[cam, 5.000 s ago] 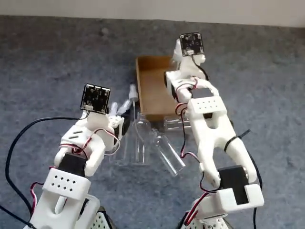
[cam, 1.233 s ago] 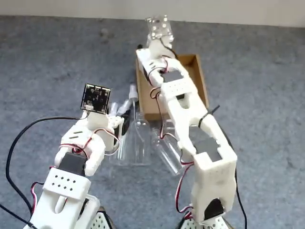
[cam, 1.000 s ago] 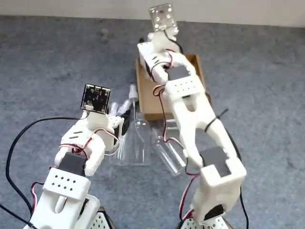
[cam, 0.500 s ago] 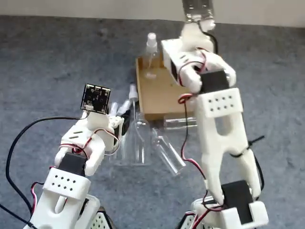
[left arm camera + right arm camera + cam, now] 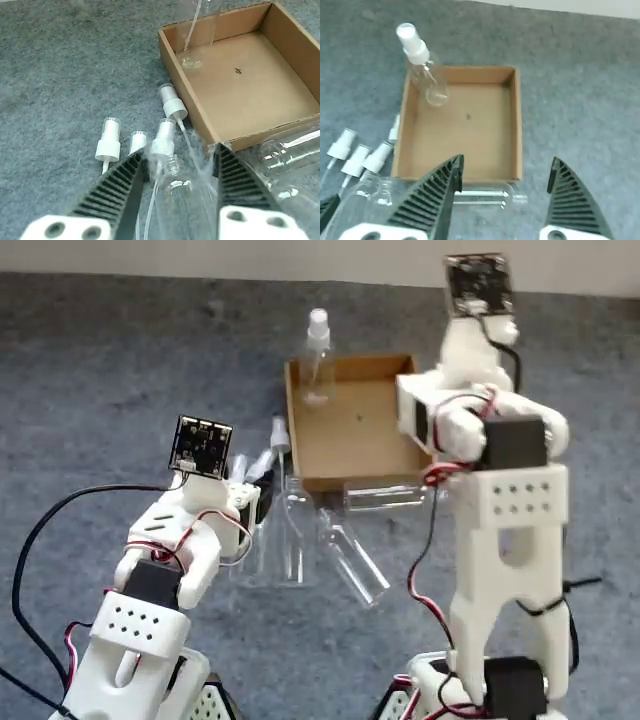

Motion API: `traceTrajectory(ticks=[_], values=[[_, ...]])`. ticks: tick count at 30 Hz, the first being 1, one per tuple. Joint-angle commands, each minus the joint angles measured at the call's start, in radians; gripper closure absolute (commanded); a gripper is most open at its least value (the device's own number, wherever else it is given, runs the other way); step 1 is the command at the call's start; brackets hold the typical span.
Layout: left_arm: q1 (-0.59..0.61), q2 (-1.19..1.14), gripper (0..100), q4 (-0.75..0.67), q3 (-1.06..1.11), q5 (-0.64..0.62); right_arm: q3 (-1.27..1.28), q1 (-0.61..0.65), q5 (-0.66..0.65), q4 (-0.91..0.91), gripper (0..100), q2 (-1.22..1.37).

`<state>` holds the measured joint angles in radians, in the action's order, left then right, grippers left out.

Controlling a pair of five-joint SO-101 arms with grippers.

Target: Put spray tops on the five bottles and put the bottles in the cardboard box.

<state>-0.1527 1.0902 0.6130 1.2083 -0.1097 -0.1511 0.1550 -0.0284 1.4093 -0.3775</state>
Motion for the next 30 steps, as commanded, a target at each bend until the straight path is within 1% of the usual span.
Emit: traceTrajectory(ticks=[1, 3, 6, 7, 11, 14, 17, 19, 21, 25, 27, 30], values=[[0.013, 0.001, 84, -0.02, -0.013, -0.006, -0.03, -0.07, -0.009, 0.056, 77.7, -0.077], [0.013, 0.005, 84, -0.018, -0.016, -0.006, -0.03, -0.101, -0.029, 0.087, 77.7, -0.093], [0.015, 0.004, 84, -0.008, -0.059, -0.006, -0.028, -0.12, -0.123, 0.14, 77.7, -0.104], [0.025, 0.005, 84, 0.015, -0.062, -0.005, -0.028, -0.12, -0.144, 0.159, 77.7, -0.104], [0.127, 0.005, 83, 0.121, -0.067, 0.006, -0.028, -0.116, -0.18, 0.236, 77.7, -0.097], [0.236, 0.007, 84, 0.198, -0.067, 0.086, -0.013, -0.116, -0.232, 0.266, 77.7, -0.099], [0.334, 0.007, 83, 0.262, -0.059, 0.107, 0.073, -0.114, -0.327, 0.274, 77.7, -0.107], [0.367, 0.007, 83, 0.287, -0.042, 0.107, 0.147, -0.114, -0.407, 0.265, 77.7, -0.11], [0.375, 0.007, 83, 0.284, -0.005, 0.107, 0.223, -0.114, -0.48, 0.265, 77.6, -0.114], [0.377, 0.007, 83, 0.269, 0.061, 0.109, 0.318, -0.104, -0.555, 0.265, 77.5, -0.105], [0.38, 0.007, 83, 0.232, 0.087, 0.109, 0.34, -0.058, -0.575, 0.263, 77.4, -0.105], [0.38, 0.007, 83, 0.184, 0.125, 0.11, 0.349, 0.061, -0.58, 0.248, 77.4, -0.104]])
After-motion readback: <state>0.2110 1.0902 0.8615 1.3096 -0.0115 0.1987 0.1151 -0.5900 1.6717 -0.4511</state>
